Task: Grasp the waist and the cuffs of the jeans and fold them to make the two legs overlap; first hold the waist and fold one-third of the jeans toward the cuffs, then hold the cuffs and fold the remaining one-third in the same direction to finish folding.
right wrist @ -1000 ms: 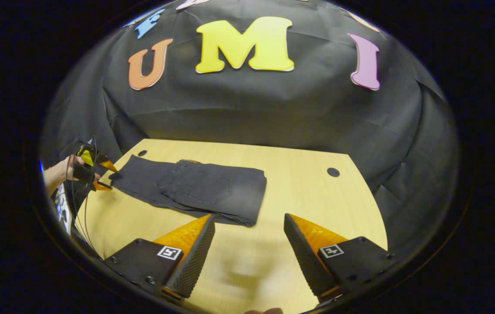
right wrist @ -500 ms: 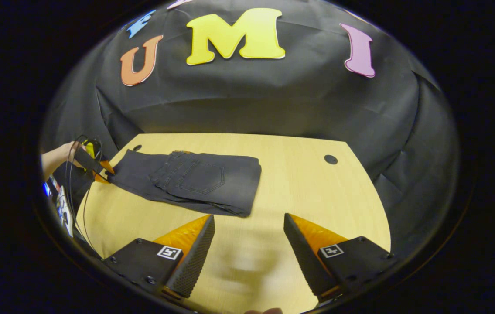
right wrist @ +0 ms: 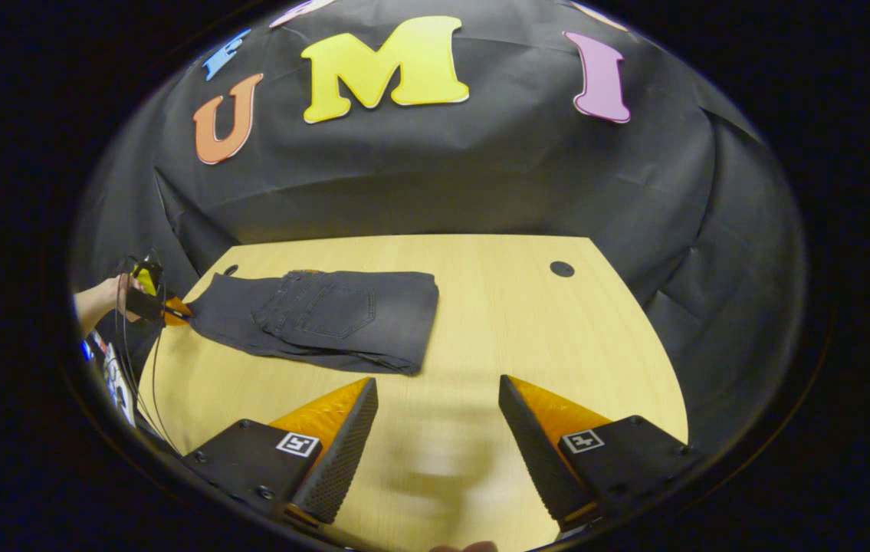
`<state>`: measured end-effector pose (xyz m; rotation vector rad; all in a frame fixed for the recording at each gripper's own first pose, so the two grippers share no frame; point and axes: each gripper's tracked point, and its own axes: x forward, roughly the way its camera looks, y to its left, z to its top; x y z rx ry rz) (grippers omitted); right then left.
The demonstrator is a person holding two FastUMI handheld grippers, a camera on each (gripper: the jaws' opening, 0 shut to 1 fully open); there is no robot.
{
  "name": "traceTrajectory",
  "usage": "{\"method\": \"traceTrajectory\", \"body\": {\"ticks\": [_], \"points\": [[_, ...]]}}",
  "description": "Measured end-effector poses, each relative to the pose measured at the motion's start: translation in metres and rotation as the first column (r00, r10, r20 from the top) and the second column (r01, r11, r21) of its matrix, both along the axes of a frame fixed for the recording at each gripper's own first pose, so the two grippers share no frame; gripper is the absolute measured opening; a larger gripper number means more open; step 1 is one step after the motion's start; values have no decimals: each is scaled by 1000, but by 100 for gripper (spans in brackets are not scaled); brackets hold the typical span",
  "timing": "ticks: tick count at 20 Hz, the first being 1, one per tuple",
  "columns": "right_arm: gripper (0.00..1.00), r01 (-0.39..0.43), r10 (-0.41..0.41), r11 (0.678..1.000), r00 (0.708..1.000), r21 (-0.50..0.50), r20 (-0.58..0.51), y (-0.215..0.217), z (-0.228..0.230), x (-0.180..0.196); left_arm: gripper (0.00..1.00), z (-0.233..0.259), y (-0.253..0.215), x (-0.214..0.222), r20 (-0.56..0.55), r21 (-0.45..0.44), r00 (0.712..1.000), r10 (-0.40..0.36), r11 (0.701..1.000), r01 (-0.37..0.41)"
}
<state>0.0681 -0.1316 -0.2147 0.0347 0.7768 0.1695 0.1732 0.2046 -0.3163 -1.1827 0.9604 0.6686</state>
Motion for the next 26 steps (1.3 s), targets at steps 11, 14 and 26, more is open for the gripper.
{"method": "traceTrajectory", "body": {"ticks": [11,14,26], "points": [[99,19,-21,1000,994,16,109,-11,46,-19,8,194,-81,42,291,382,846,-446,865,325],[94,45,-47,999,992,22,116,-21,49,-28,8,234,-120,45,315,493,758,-571,781,383],[99,184,-182,983,977,-5,109,-94,50,-67,8,256,-321,42,179,801,403,-898,371,470]]}}
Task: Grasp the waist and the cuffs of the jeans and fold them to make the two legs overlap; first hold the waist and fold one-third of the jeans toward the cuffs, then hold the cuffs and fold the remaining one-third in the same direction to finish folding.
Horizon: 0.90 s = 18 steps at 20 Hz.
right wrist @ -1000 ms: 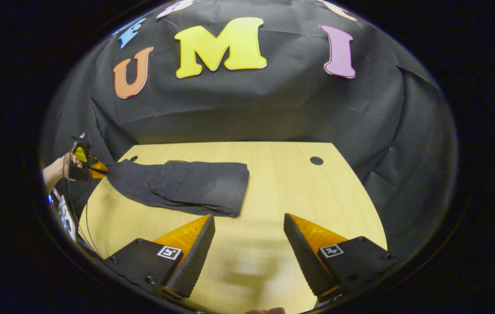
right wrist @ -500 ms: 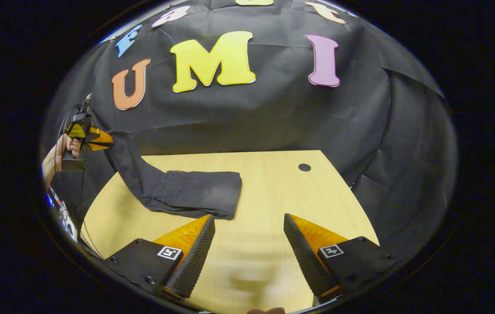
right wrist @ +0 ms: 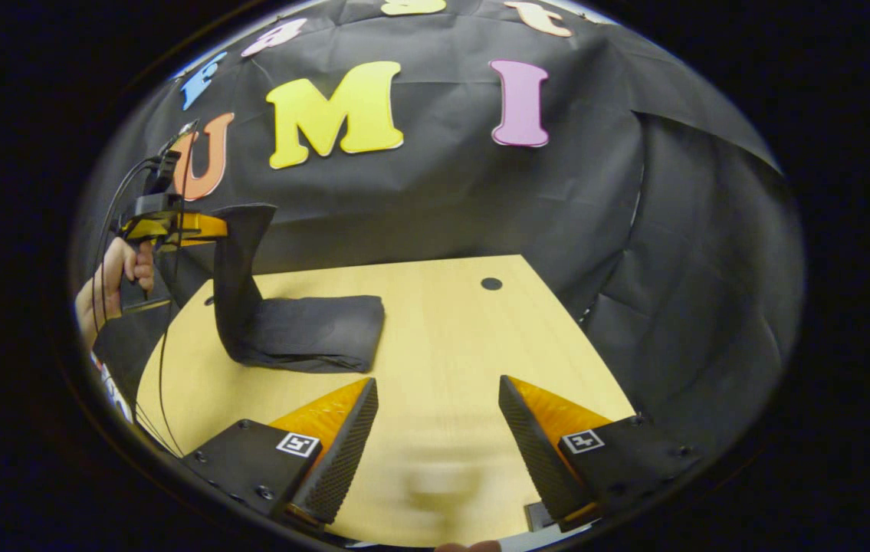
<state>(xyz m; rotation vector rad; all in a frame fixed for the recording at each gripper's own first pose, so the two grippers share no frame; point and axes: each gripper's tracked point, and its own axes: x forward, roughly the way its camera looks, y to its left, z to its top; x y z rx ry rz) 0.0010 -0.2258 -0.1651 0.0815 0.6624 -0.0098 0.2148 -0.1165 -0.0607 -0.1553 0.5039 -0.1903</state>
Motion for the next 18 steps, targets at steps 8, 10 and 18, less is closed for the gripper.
{"method": "traceTrajectory", "body": {"ticks": [8,10,18], "points": [[94,45,-46,999,997,-17,-54,-36,-17,-17,8,-62,-74,-6,19,183,997,-73,981,68],[94,40,-42,999,996,-27,-74,-42,-21,-18,8,-84,-88,-6,23,239,997,-68,969,61],[99,17,-22,999,992,-39,-123,-66,-35,-15,19,-182,-127,-24,-65,326,998,7,945,15]]}}
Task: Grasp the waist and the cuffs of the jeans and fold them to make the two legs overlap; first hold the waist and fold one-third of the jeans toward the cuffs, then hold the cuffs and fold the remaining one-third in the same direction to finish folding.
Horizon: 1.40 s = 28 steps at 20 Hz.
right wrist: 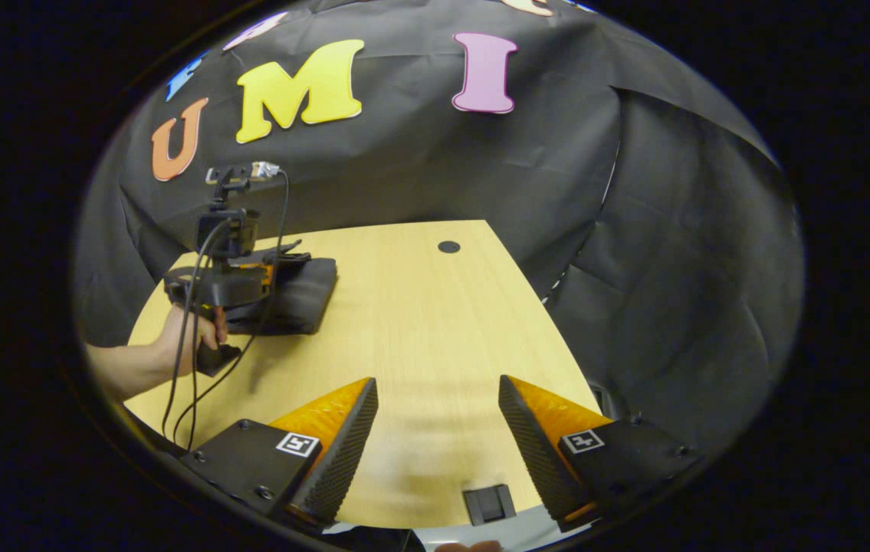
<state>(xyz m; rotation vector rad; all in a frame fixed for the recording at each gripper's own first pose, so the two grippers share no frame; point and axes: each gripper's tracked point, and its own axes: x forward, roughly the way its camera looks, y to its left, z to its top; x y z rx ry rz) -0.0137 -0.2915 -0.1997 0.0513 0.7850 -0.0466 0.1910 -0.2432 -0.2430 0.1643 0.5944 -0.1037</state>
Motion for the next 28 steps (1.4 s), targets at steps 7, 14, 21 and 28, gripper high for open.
{"method": "traceTrajectory", "body": {"ticks": [7,14,21,28], "points": [[99,-56,57,998,998,36,-14,14,-12,16,35,-17,-15,-19,-61,-50,997,40,998,-43],[94,-150,142,987,983,60,114,47,19,45,100,67,-28,-51,45,-161,999,3,987,4],[99,-254,221,967,875,19,431,130,133,44,100,260,69,-93,410,-278,909,81,960,39],[98,-317,269,948,762,-24,589,205,216,-39,99,349,235,-221,602,-216,787,135,976,-3]]}}
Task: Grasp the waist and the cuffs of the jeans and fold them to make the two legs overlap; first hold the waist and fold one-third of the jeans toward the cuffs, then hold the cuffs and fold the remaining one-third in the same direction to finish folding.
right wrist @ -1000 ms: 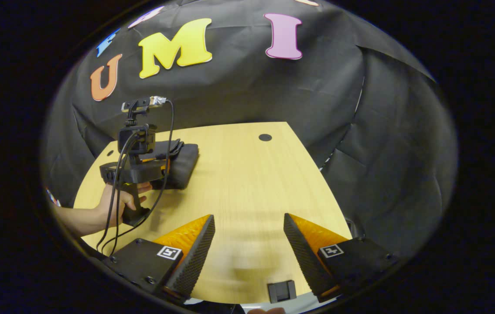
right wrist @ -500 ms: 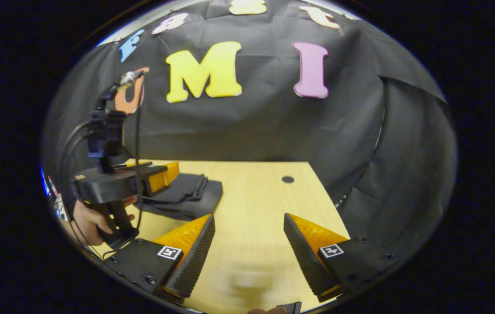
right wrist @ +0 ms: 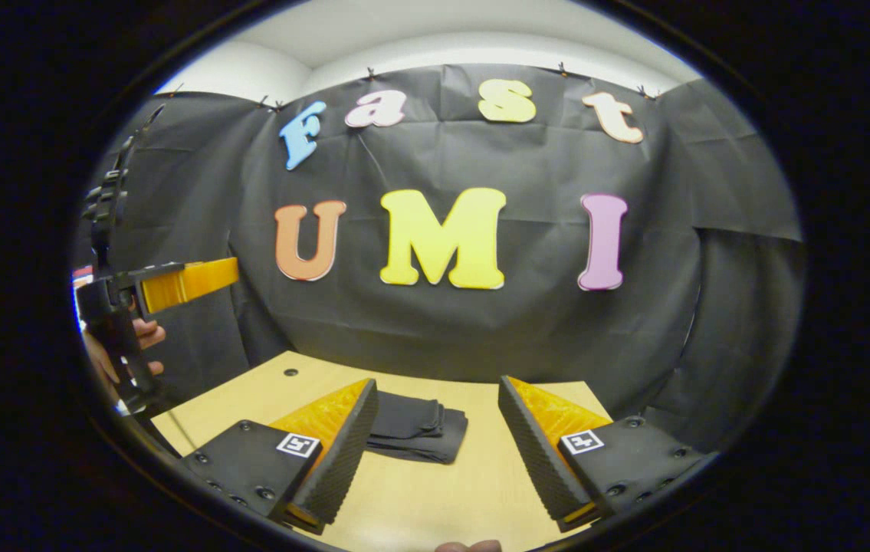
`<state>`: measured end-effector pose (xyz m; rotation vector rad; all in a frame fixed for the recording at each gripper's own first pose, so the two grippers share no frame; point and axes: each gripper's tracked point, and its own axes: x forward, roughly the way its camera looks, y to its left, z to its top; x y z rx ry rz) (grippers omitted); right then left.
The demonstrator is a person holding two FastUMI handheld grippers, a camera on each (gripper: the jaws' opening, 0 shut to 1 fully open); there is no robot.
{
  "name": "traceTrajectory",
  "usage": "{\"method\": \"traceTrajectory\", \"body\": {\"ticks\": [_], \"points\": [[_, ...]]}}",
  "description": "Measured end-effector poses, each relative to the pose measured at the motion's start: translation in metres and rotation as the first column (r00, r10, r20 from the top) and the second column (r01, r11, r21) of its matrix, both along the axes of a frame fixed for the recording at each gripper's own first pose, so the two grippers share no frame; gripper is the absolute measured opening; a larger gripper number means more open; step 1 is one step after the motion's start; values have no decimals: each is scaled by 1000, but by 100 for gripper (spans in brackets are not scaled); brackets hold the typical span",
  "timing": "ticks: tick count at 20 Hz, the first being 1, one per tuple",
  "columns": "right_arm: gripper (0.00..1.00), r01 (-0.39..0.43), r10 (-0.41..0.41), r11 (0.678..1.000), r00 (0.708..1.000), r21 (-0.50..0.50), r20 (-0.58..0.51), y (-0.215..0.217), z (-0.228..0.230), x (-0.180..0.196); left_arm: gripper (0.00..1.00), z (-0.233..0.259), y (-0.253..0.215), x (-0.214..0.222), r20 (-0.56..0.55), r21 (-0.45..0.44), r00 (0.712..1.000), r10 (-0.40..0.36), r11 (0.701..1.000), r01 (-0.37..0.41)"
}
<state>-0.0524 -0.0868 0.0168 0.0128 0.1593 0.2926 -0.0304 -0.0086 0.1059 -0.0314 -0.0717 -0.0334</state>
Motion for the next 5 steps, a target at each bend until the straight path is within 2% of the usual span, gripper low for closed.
{"method": "traceTrajectory", "body": {"ticks": [1,3,4,5], "points": [[93,-10,10,1000,1000,-4,15,7,9,-14,99,7,15,-13,14,-9,1000,21,1000,-21],[93,-25,26,1000,998,-11,49,16,26,-33,98,18,30,-40,41,-27,998,43,999,-41],[93,-28,29,999,998,-18,64,17,32,-40,87,21,35,-53,47,-30,998,48,998,-46],[94,-32,33,999,997,-21,74,18,38,-45,87,23,37,-64,53,-34,998,46,998,-44]]}}
